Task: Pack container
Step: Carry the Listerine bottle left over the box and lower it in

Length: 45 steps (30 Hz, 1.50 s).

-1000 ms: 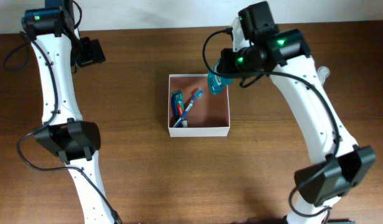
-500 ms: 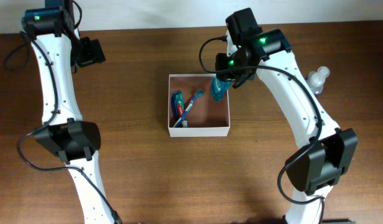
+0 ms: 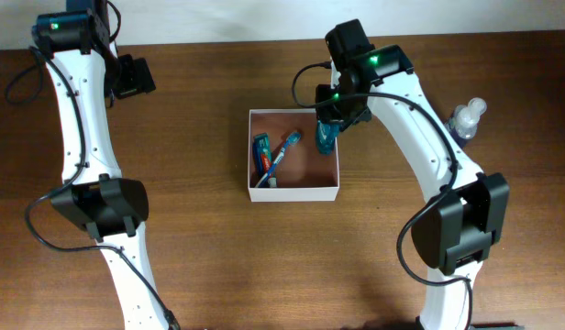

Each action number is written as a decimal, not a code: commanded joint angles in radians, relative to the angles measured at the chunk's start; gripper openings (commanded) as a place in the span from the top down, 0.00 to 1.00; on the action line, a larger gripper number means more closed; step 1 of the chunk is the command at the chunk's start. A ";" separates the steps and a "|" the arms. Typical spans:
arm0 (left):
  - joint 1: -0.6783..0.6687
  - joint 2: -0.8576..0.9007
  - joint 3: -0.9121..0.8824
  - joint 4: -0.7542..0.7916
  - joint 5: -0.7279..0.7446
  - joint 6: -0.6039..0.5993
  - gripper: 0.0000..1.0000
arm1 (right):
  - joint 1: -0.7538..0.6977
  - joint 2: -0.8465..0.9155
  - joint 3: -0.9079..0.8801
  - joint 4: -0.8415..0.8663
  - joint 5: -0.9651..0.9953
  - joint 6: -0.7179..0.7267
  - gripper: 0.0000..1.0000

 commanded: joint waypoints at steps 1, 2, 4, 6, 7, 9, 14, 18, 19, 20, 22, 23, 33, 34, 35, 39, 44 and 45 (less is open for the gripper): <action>0.002 -0.038 0.016 0.002 -0.007 0.013 0.00 | 0.010 -0.008 0.032 0.029 0.009 0.009 0.81; 0.002 -0.038 0.016 0.002 -0.007 0.013 0.01 | 0.010 -0.004 0.032 0.036 0.014 0.008 0.81; 0.002 -0.038 0.016 0.002 -0.008 0.013 0.01 | 0.010 0.005 0.032 0.045 0.030 0.009 0.81; 0.002 -0.038 0.016 0.002 -0.007 0.013 0.01 | 0.010 0.016 0.032 0.050 0.035 0.009 0.81; 0.002 -0.038 0.016 0.002 -0.007 0.013 0.00 | 0.010 0.025 0.032 0.051 0.035 0.009 0.81; 0.002 -0.038 0.016 0.002 -0.007 0.013 0.01 | 0.010 0.038 0.032 0.047 0.035 0.009 0.81; 0.002 -0.038 0.016 0.002 -0.007 0.013 0.01 | 0.010 0.055 0.032 0.055 0.037 0.009 0.81; 0.002 -0.038 0.016 0.002 -0.007 0.013 0.01 | 0.010 0.055 0.032 0.067 0.039 0.009 0.81; 0.002 -0.038 0.016 0.002 -0.007 0.013 0.01 | 0.010 0.056 0.031 0.069 0.039 0.009 0.81; 0.002 -0.038 0.016 0.002 -0.007 0.013 0.01 | 0.010 0.058 0.031 0.069 0.039 0.009 0.81; 0.002 -0.038 0.016 0.002 -0.007 0.013 0.00 | 0.010 0.062 0.030 0.069 0.039 0.009 0.81; 0.002 -0.038 0.016 0.002 -0.007 0.013 0.01 | 0.010 0.065 0.030 0.069 0.039 0.009 0.81; 0.002 -0.038 0.016 0.002 -0.007 0.013 0.01 | 0.010 0.068 0.030 0.064 0.053 0.010 0.81; 0.002 -0.038 0.016 0.002 -0.007 0.013 0.01 | 0.010 0.068 0.030 0.062 0.055 0.009 0.81; 0.002 -0.038 0.016 0.002 -0.007 0.013 0.01 | 0.010 0.068 0.030 0.061 0.058 0.009 0.81; 0.002 -0.038 0.016 0.002 -0.007 0.013 0.01 | 0.010 0.068 0.030 0.061 0.058 0.009 0.65; 0.002 -0.038 0.016 0.002 -0.008 0.013 0.01 | 0.010 0.068 0.030 0.061 0.058 0.009 0.51; 0.002 -0.038 0.016 0.002 -0.007 0.013 0.01 | 0.010 0.068 0.030 0.061 0.058 0.009 0.49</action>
